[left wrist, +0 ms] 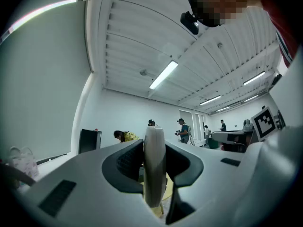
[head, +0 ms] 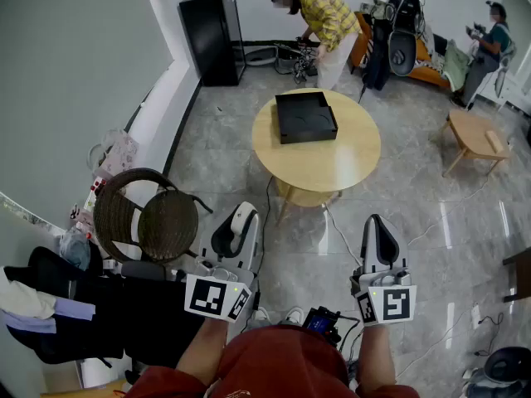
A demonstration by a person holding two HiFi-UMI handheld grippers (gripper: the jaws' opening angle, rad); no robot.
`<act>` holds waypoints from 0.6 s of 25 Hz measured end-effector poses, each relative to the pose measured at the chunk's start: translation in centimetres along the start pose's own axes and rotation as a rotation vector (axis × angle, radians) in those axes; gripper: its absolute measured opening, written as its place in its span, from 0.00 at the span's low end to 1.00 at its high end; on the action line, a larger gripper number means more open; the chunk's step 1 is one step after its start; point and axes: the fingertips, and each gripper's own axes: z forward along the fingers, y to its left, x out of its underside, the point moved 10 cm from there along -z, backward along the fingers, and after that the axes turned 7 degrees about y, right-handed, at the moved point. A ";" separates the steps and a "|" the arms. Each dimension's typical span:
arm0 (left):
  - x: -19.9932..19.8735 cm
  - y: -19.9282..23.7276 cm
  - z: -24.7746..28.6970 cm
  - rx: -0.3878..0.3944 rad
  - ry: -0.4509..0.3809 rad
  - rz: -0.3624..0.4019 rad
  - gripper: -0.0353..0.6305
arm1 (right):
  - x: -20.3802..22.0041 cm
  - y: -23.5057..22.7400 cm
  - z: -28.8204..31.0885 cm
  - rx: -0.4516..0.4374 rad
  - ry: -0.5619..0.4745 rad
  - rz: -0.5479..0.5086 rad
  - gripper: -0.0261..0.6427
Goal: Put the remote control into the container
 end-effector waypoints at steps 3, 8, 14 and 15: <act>0.2 -1.2 0.6 -0.005 0.005 0.005 0.22 | 0.2 -1.2 -0.3 -0.003 -0.005 0.007 0.07; -0.1 -3.3 1.6 -0.017 0.002 0.013 0.22 | 0.5 -3.3 -0.6 -0.015 -0.018 0.024 0.07; 0.0 -5.0 3.0 -0.034 0.012 -0.001 0.22 | 1.0 -5.0 -0.3 -0.030 -0.020 0.034 0.07; 0.1 -5.1 3.3 -0.037 0.020 0.000 0.22 | 1.2 -5.2 -0.2 -0.030 -0.019 0.038 0.07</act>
